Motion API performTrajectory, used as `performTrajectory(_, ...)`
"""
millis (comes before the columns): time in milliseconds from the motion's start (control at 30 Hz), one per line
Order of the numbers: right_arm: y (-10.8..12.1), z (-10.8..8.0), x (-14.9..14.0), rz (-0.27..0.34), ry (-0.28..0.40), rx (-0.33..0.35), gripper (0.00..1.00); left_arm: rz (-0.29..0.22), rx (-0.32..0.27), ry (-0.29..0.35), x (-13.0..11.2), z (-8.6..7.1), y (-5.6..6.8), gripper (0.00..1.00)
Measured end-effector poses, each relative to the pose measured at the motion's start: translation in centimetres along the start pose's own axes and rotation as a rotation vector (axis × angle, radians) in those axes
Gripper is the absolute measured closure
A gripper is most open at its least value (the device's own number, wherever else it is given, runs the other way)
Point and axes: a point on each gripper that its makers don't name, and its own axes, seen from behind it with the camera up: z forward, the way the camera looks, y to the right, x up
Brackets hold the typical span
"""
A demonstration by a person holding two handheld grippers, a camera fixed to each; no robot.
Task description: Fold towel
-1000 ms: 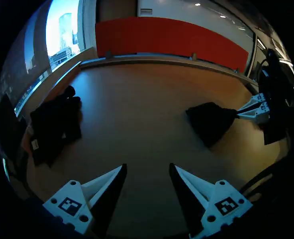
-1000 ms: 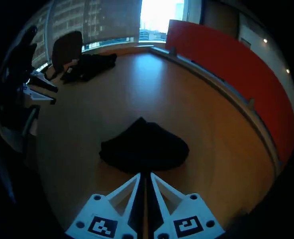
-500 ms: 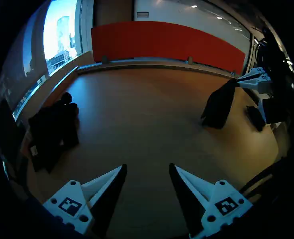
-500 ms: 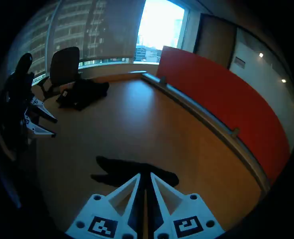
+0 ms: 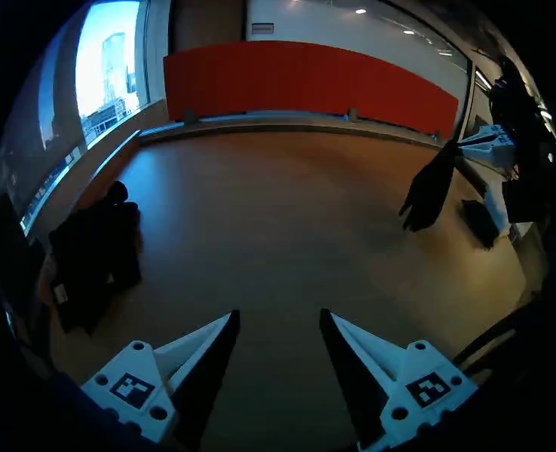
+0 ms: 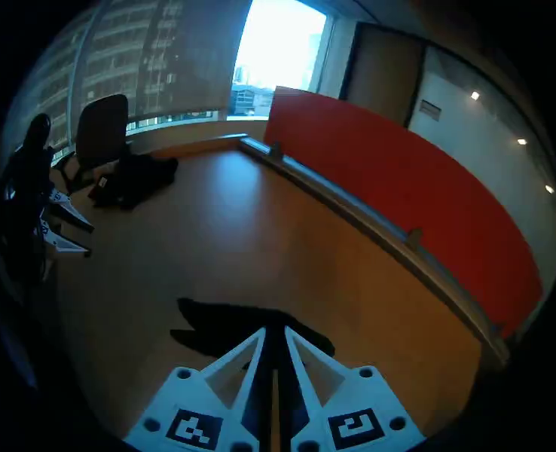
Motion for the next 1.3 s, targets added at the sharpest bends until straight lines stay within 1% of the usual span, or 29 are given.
performTrajectory(167, 3.4, -1.4, -1.5, 0.021, -0.020, -0.033, 0.94, 0.006, -0.002, -0.002, 0.3, 0.3, 0.2, 0.23)
performTrajectory(500, 10.6, -4.1, -5.4, 0.048, -0.075, -0.103, 0.94, 0.014, -0.001, -0.008, 0.7, 0.9, 0.7, 0.23)
performTrajectory(700, 14.4, -5.5, -7.3, 0.066, -0.103, -0.137, 0.94, 0.017, 0.001, -0.016, 0.8, 1.1, 1.0, 0.22)
performTrajectory(1000, 19.2, -7.2, -10.2, 0.078, -0.154, -0.183, 0.94, 0.026, 0.005, -0.022, 1.2, 1.5, 1.5, 0.22)
performTrajectory(1300, 22.9, -9.1, -12.7, 0.099, -0.193, -0.230, 0.94, 0.035, 0.003, -0.024, 1.7, 1.7, 2.0, 0.23)
